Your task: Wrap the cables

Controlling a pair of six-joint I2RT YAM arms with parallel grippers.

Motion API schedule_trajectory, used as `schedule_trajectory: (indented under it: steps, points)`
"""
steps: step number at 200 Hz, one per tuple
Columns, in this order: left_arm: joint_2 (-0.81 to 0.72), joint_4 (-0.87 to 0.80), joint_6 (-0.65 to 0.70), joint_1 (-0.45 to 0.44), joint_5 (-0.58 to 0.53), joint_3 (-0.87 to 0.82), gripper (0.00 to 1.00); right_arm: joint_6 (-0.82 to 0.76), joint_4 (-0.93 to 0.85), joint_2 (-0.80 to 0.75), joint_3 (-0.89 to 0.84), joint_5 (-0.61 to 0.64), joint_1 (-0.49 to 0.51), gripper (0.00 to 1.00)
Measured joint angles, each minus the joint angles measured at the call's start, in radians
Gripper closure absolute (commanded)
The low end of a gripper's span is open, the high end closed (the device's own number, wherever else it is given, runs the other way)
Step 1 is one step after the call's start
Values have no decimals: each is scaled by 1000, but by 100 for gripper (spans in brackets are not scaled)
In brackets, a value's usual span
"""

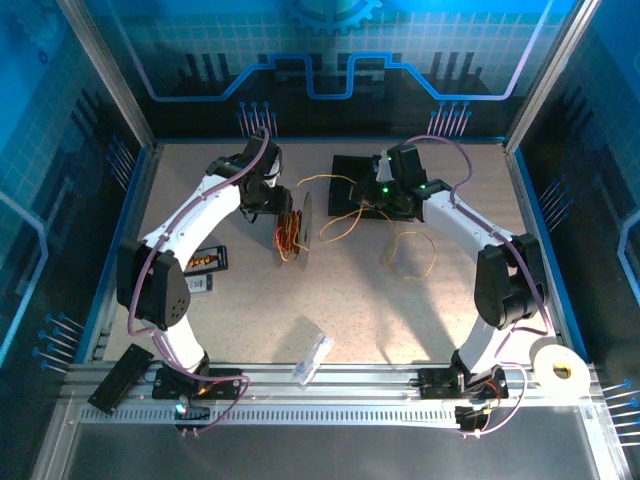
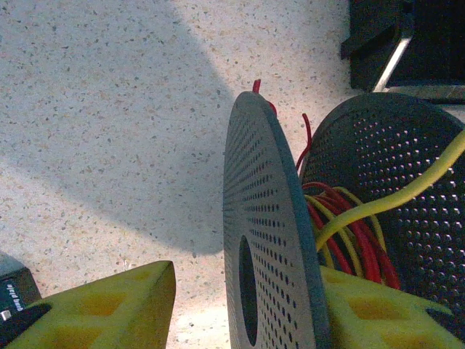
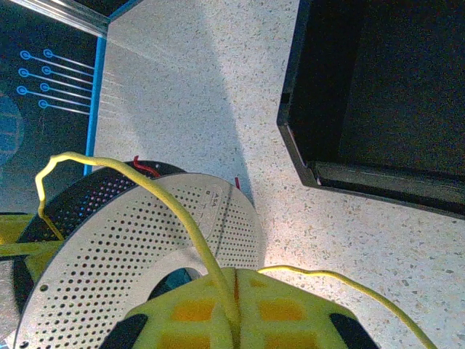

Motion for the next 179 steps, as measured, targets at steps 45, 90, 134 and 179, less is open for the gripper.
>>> schedule_trajectory:
  steps: [45, 90, 134, 179]
  points:
    - [4, 0, 2, 0, 0, 0, 58, 0, 1, 0, -1, -8, 6, 100]
    - [19, 4, 6, -5, 8, 7, 89, 0, 6, 0, -8, -22, 11, 100]
    - [24, -2, 15, -14, 7, 13, 100, -8, 9, 2, -15, -24, 17, 100]
    - [10, -2, 27, -18, -19, 12, 100, -95, 2, 27, 14, -60, 14, 85]
